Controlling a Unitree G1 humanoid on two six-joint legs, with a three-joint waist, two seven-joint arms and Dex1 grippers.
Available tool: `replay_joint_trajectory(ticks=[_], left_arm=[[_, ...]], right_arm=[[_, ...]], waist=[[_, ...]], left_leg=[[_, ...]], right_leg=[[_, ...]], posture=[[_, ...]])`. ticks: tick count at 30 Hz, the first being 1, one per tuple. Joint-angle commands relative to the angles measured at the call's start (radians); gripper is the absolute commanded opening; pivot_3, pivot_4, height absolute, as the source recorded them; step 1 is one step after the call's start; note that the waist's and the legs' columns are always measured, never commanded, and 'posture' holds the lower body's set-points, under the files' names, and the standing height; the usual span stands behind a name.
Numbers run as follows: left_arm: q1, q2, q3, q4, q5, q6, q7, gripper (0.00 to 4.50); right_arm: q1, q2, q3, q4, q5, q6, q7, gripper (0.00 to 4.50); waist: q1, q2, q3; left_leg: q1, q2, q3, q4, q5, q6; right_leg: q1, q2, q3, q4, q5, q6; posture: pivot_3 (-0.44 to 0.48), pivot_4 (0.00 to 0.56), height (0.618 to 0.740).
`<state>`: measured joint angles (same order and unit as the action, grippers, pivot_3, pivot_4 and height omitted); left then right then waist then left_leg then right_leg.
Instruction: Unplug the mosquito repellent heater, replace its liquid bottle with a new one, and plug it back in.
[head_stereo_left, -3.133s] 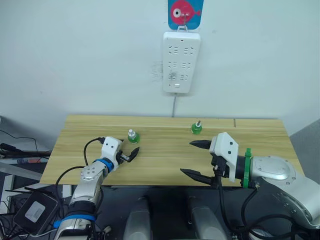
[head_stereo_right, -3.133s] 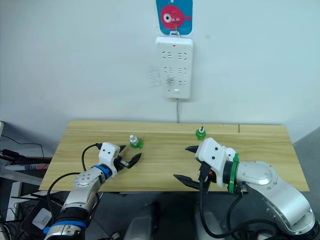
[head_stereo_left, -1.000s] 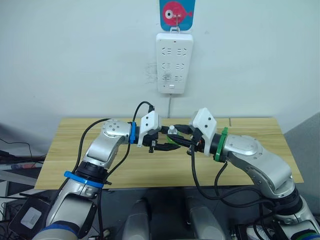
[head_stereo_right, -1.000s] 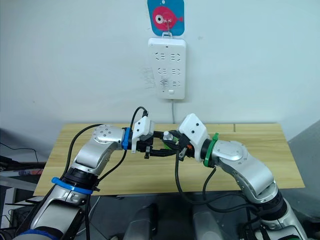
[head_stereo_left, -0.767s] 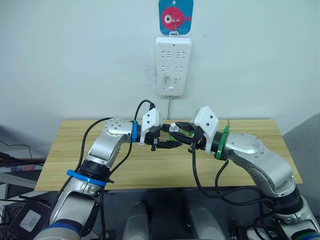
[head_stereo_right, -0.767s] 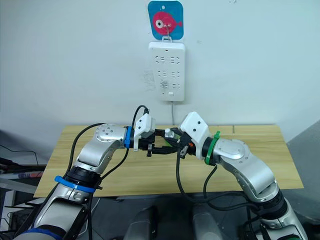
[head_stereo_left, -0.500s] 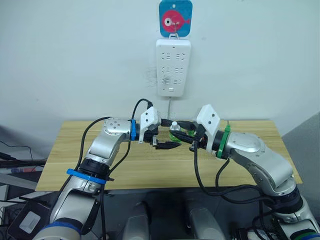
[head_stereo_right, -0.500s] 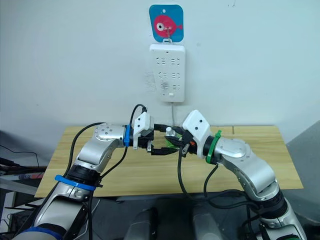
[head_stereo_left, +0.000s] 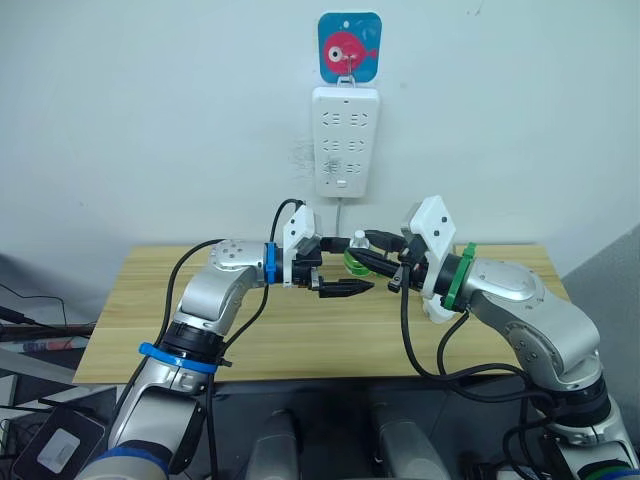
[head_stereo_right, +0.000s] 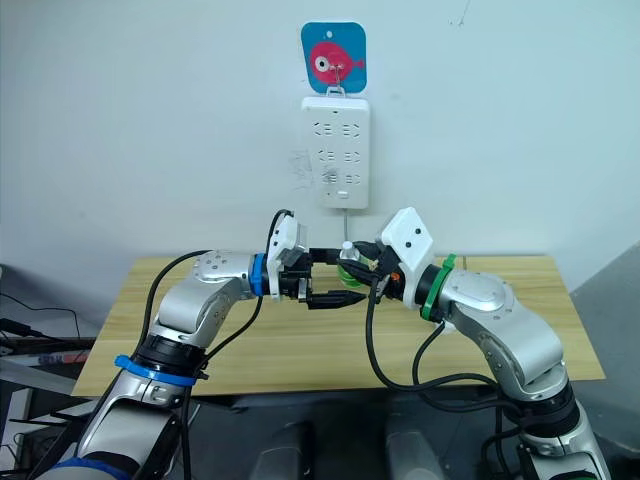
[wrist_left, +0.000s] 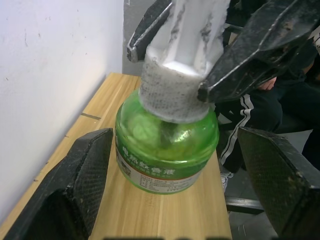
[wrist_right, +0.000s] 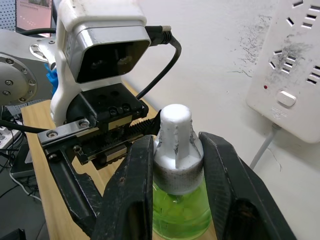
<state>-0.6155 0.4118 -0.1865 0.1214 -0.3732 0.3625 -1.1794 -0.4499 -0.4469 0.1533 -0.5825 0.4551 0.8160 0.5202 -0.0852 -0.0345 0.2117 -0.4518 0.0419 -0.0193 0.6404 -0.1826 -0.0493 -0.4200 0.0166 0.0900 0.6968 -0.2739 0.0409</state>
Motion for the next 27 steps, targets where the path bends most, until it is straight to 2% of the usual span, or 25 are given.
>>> replay_joint_trajectory(ticks=[1, 4, 5, 9, 12, 16, 18, 21, 27], left_arm=[[-0.003, -0.018, 0.016, -0.034, -0.017, -0.012, 0.013, 3.32], [-0.001, -0.021, 0.017, -0.039, -0.018, -0.014, 0.016, 2.37], [0.000, -0.020, 0.017, -0.041, -0.017, -0.015, 0.015, 2.31], [0.009, -0.007, 0.012, -0.058, -0.007, -0.031, 0.002, 2.31], [0.028, 0.023, -0.007, -0.101, 0.002, -0.063, -0.041, 2.31], [0.062, 0.081, -0.037, -0.161, -0.003, -0.085, -0.128, 2.31], [0.073, 0.096, -0.042, -0.179, -0.010, -0.081, -0.143, 2.31], [0.076, 0.092, -0.033, -0.178, -0.013, -0.071, -0.132, 2.31], [0.117, 0.109, -0.028, -0.220, -0.027, -0.040, -0.126, 2.31]], right_arm=[[0.001, 0.004, -0.013, -0.043, 0.011, -0.012, -0.003, 1.00], [0.004, 0.005, -0.011, -0.045, 0.015, -0.010, -0.001, 1.00], [0.006, 0.005, -0.010, -0.046, 0.018, -0.009, 0.002, 1.00], [0.013, -0.015, -0.005, -0.042, 0.035, -0.015, 0.042, 1.00], [-0.029, -0.096, 0.041, 0.070, 0.035, -0.102, 0.249, 1.00], [-0.189, -0.161, 0.134, 0.305, 0.032, -0.192, 0.557, 1.00], [-0.239, -0.183, 0.160, 0.350, 0.045, -0.181, 0.650, 1.00], [-0.264, -0.199, 0.138, 0.335, 0.082, -0.151, 0.696, 1.00], [-0.178, -0.259, -0.017, 0.221, 0.094, -0.144, 0.595, 3.08]], waist=[[0.000, 0.000, -0.004], [0.000, 0.000, -0.007], [0.000, 0.000, -0.008], [0.000, 0.000, -0.009], [-0.001, 0.000, -0.009], [-0.003, 0.000, -0.009], [-0.003, 0.001, -0.009], [0.004, 0.001, -0.009], [0.003, 0.001, -0.009]], left_leg=[[0.000, 0.000, 0.000, 0.000, 0.000, 0.000], [0.000, 0.000, 0.000, 0.000, 0.000, 0.000], [0.000, 0.000, 0.000, 0.000, 0.000, 0.000], [0.000, 0.000, 0.000, 0.000, 0.000, 0.000], [0.000, 0.000, 0.000, 0.000, 0.000, 0.000], [0.002, 0.000, 0.001, 0.001, 0.000, 0.000], [0.003, 0.001, 0.001, 0.001, 0.000, 0.000], [0.002, 0.001, -0.001, 0.001, 0.000, 0.000], [0.001, 0.000, 0.000, 0.002, 0.000, 0.001]], right_leg=[[0.000, 0.000, 0.000, 0.000, 0.000, 0.000], [0.000, 0.000, 0.000, 0.000, 0.000, 0.000], [0.000, 0.000, 0.000, 0.000, 0.000, 0.000], [0.000, 0.000, 0.000, 0.000, 0.000, 0.000], [0.000, 0.000, 0.000, 0.000, 0.000, 0.000], [0.001, 0.001, 0.001, 0.000, 0.000, 0.000], [0.002, 0.001, 0.001, 0.000, 0.000, 0.000], [0.002, 0.001, -0.001, 0.000, 0.000, 0.000], [0.002, 0.000, 0.000, 0.000, -0.001, 0.000]], posture=[[-0.103, 0.126, 0.740], [-0.102, 0.127, 0.740], [-0.101, 0.130, 0.740], [-0.094, 0.133, 0.740], [-0.088, 0.136, 0.740], [-0.074, 0.147, 0.740], [-0.070, 0.144, 0.740], [-0.082, 0.156, 0.740], [-0.117, 0.168, 0.740]])
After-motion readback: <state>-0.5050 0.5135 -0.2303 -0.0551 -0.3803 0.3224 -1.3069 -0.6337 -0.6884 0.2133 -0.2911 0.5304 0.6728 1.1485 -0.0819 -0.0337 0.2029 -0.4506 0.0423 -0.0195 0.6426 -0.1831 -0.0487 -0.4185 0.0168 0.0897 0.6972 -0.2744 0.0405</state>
